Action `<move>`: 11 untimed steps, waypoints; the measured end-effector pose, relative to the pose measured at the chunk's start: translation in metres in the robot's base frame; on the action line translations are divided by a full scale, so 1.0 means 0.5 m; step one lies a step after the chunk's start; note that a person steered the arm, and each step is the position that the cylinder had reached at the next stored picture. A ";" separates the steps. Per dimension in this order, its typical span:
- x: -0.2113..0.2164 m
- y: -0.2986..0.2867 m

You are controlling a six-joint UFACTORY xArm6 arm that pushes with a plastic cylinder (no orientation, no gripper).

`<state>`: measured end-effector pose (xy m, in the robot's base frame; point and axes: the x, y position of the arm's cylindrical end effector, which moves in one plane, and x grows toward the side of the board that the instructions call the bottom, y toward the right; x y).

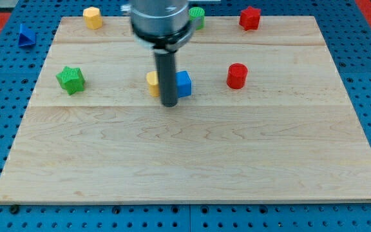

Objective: Push the yellow heart towards bottom center

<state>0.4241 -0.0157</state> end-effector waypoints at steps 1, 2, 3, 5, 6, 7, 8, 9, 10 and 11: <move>-0.070 0.022; -0.109 -0.022; -0.076 -0.143; 0.123 -0.167; 0.056 -0.143; 0.035 -0.200; 0.039 -0.298; 0.042 -0.334; 0.092 -0.325; 0.124 -0.287</move>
<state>0.4859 -0.1593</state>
